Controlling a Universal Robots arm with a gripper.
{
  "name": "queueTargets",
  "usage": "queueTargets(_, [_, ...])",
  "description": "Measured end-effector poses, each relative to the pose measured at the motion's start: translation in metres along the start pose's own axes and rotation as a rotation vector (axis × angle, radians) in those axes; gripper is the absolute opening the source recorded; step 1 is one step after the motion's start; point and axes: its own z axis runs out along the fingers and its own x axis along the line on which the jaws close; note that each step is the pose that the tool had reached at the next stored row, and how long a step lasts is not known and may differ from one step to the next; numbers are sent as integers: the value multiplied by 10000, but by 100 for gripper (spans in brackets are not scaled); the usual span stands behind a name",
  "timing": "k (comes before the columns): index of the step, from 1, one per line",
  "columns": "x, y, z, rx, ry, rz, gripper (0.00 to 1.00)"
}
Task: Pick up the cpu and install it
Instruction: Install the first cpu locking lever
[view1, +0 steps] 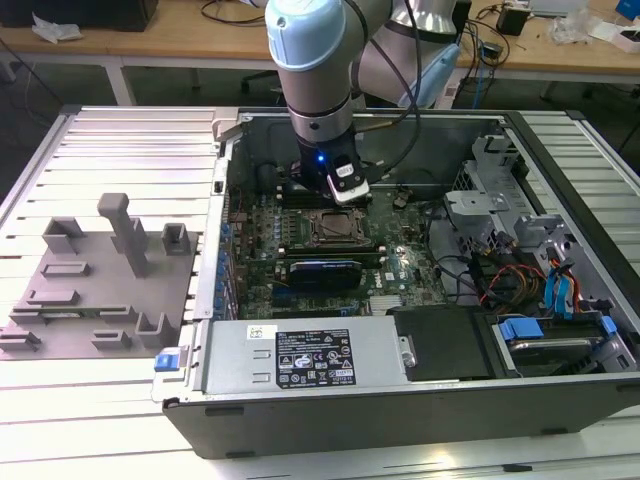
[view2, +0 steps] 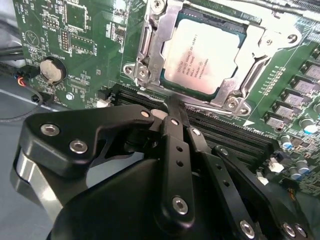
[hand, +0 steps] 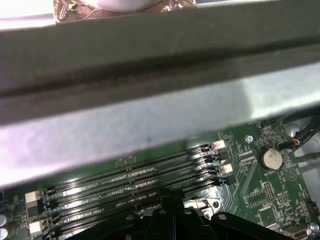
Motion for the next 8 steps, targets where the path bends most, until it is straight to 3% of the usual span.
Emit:
queueTargets(2, [3, 9, 4, 47, -31, 94, 11])
queueTargets(4, [4, 7, 7, 188, -105, 290, 11])
queueTargets(8, [5, 6, 15, 260, -181, 610, 11])
